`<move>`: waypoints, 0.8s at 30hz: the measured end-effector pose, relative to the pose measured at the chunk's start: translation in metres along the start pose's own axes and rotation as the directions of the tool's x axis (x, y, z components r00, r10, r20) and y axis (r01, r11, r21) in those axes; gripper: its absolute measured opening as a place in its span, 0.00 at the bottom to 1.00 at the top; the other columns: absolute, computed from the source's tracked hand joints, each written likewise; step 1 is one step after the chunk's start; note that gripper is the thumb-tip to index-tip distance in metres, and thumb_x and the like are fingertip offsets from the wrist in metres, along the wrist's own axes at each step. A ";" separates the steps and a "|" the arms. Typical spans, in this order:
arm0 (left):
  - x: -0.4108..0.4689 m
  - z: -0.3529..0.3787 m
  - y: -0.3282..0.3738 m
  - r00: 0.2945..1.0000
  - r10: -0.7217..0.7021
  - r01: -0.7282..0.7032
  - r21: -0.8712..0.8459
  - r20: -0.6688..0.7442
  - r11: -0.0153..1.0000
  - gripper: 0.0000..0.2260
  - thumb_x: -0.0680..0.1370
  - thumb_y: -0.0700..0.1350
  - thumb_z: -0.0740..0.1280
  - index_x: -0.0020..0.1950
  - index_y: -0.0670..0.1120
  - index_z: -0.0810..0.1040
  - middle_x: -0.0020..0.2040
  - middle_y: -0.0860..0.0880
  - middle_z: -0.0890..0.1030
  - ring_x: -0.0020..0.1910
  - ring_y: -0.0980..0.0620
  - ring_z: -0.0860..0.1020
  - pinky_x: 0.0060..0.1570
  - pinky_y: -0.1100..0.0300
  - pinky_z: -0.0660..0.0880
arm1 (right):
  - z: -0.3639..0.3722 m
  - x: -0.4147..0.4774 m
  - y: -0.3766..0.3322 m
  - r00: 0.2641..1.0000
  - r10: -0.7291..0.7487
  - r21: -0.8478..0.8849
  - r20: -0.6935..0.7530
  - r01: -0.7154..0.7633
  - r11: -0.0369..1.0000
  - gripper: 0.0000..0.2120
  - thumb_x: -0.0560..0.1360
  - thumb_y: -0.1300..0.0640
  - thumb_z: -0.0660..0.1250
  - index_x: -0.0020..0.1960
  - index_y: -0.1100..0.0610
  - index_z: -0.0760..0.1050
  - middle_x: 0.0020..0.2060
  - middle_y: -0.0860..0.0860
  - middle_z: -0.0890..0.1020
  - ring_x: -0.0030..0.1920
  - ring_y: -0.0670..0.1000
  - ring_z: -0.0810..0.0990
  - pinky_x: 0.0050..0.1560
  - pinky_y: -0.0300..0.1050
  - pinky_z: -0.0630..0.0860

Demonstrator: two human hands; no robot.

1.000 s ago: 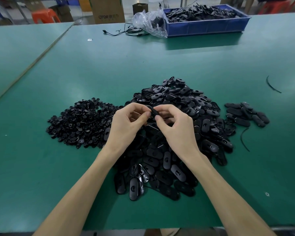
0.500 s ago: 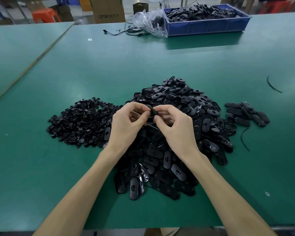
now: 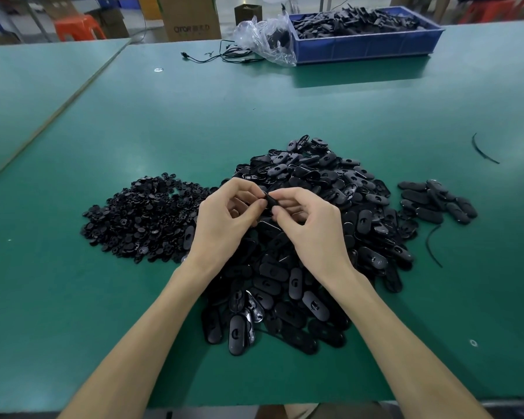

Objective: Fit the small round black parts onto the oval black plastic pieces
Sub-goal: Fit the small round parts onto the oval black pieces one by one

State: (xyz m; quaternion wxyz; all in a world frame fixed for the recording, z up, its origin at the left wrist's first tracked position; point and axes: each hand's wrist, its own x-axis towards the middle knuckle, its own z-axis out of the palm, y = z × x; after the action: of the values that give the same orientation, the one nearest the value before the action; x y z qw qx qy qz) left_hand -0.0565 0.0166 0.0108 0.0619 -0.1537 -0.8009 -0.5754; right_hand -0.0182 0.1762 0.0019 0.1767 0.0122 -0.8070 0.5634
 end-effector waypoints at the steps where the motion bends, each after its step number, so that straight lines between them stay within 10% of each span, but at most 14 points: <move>1: 0.000 0.000 0.000 1.000 -0.007 0.007 -0.005 -0.008 1.000 0.07 0.78 0.38 0.75 0.51 0.47 0.80 0.42 0.49 0.84 0.34 0.51 0.81 0.38 0.54 0.79 | 0.000 0.000 0.000 1.000 -0.001 0.000 0.005 0.001 1.000 0.11 0.79 0.65 0.72 0.59 0.54 0.84 0.49 0.46 0.86 0.49 0.43 0.85 0.53 0.36 0.81; 8: 0.000 -0.002 -0.003 0.999 -0.009 0.010 0.031 -0.039 0.999 0.12 0.76 0.43 0.77 0.57 0.50 0.80 0.47 0.51 0.83 0.41 0.49 0.81 0.45 0.40 0.80 | -0.003 0.000 -0.001 1.000 0.002 0.034 0.014 -0.003 0.999 0.11 0.79 0.65 0.71 0.58 0.53 0.84 0.50 0.46 0.86 0.49 0.45 0.85 0.54 0.41 0.82; 24: 0.004 -0.010 0.001 0.982 -0.124 0.142 -0.126 0.146 0.982 0.06 0.75 0.40 0.78 0.50 0.42 0.86 0.38 0.48 0.86 0.34 0.55 0.82 0.39 0.66 0.78 | -0.004 -0.001 -0.001 0.999 0.019 0.097 0.030 -0.022 0.995 0.06 0.80 0.62 0.72 0.53 0.53 0.84 0.44 0.43 0.87 0.46 0.45 0.86 0.50 0.38 0.81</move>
State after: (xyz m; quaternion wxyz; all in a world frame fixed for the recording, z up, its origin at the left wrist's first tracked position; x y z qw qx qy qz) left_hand -0.0608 0.0080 0.0168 -0.0426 -0.1428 -0.7709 -0.6193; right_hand -0.0164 0.1790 0.0039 0.1586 0.0206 -0.7812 0.6035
